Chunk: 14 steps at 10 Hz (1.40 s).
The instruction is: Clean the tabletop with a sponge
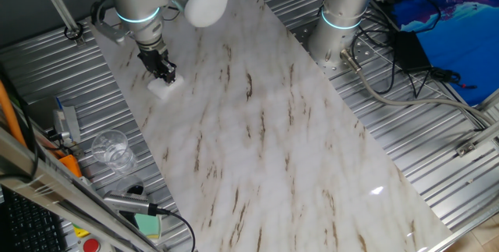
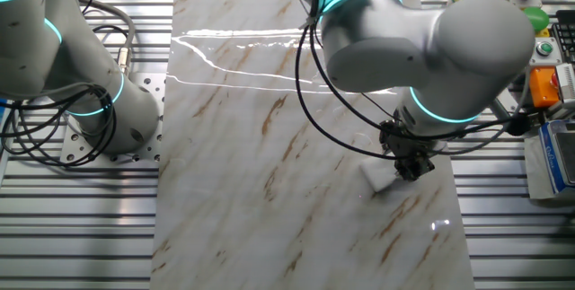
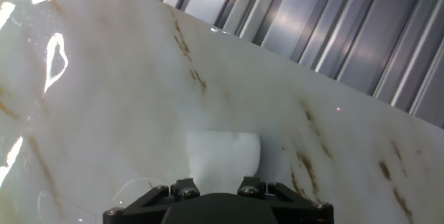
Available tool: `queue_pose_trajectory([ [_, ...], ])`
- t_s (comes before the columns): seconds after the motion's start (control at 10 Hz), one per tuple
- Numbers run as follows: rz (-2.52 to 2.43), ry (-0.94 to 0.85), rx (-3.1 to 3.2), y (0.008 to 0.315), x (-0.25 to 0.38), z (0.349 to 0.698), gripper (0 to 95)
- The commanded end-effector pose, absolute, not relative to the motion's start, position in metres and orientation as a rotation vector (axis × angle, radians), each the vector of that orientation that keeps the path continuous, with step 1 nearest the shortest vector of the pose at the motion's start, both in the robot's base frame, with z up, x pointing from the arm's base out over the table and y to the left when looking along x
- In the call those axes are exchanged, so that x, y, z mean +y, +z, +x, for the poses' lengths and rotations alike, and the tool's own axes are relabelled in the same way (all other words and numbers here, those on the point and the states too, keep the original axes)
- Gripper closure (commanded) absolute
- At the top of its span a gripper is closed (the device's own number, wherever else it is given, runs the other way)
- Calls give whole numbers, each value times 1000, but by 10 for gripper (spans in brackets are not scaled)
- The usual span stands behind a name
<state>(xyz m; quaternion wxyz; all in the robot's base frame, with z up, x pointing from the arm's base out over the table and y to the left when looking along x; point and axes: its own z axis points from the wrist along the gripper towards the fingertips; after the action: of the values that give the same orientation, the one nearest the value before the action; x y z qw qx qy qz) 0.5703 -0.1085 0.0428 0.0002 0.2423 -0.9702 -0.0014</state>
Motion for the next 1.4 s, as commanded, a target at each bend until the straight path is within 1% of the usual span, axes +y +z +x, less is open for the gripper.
queue_pose_trajectory([
  [0.1, 753, 6, -3051, 43, -108, 570, 570],
  [0.8, 822, 23, -3025, 43, -108, 570, 570],
  [1.2, 752, 33, -3046, 43, -111, 569, 570],
  [1.4, 707, 30, -3058, 44, -110, 573, 950],
])
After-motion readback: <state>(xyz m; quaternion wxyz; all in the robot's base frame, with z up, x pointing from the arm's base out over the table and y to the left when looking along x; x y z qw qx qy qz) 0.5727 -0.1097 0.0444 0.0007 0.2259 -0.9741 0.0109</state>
